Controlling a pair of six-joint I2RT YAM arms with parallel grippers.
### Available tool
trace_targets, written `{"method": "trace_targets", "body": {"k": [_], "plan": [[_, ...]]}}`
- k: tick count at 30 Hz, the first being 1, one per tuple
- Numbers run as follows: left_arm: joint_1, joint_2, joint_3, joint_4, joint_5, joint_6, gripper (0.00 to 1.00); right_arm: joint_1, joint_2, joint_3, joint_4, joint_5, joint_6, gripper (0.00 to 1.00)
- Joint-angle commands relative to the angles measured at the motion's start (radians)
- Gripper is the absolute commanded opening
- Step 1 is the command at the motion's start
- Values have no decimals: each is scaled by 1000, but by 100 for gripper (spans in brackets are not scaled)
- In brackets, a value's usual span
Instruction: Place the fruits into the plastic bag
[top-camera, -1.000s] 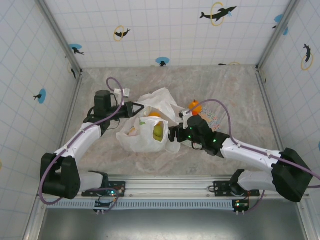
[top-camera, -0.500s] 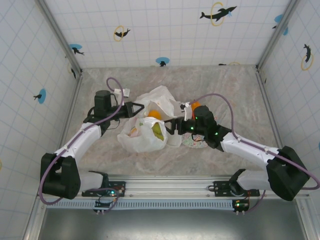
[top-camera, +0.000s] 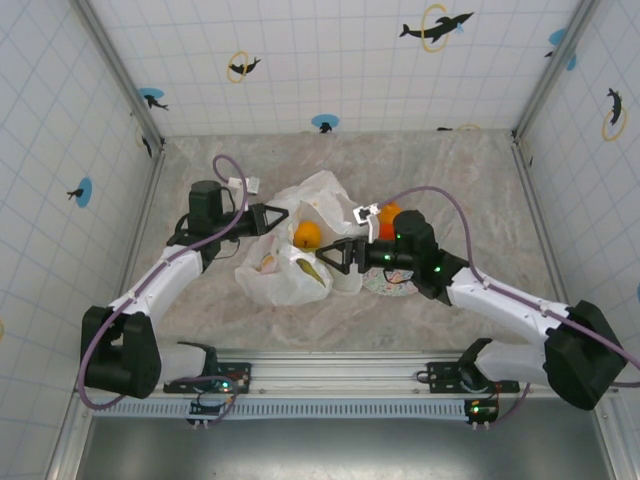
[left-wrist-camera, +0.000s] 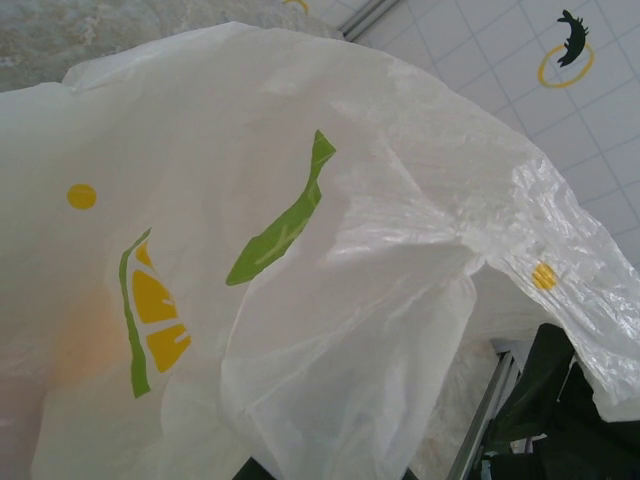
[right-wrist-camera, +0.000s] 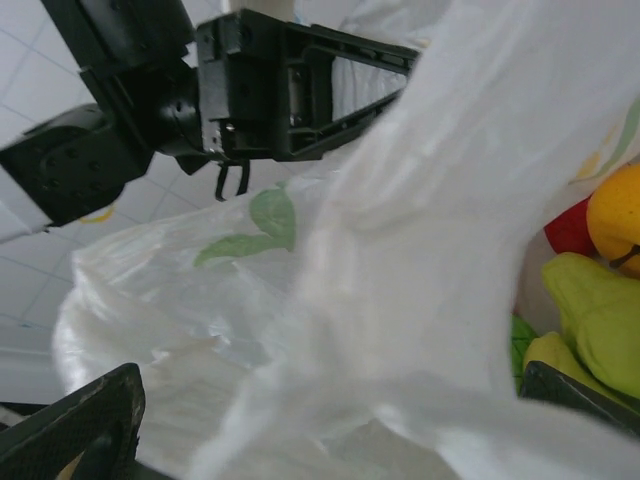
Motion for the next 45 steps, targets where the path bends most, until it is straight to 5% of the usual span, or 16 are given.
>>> {"method": "trace_targets", "body": {"k": [1,18,28,35,45], "plan": [[9,-8,2,2,7,-5,0,-24,-37,-8,17,-42,64,98],[8,-9,0,4,6,-9,0,-68,-56,-88,-79,-52,196,94],[9,-9,0,3,6,-10,0,-68,-81,-86,-206,-63,87,95],[9,-8,1,5,4,-12,0,-52,-136,-92,-430,260,-40,89],[8,-3,-2,3,4,-10,0,52,-136,-347,-53,510,171,63]]}}
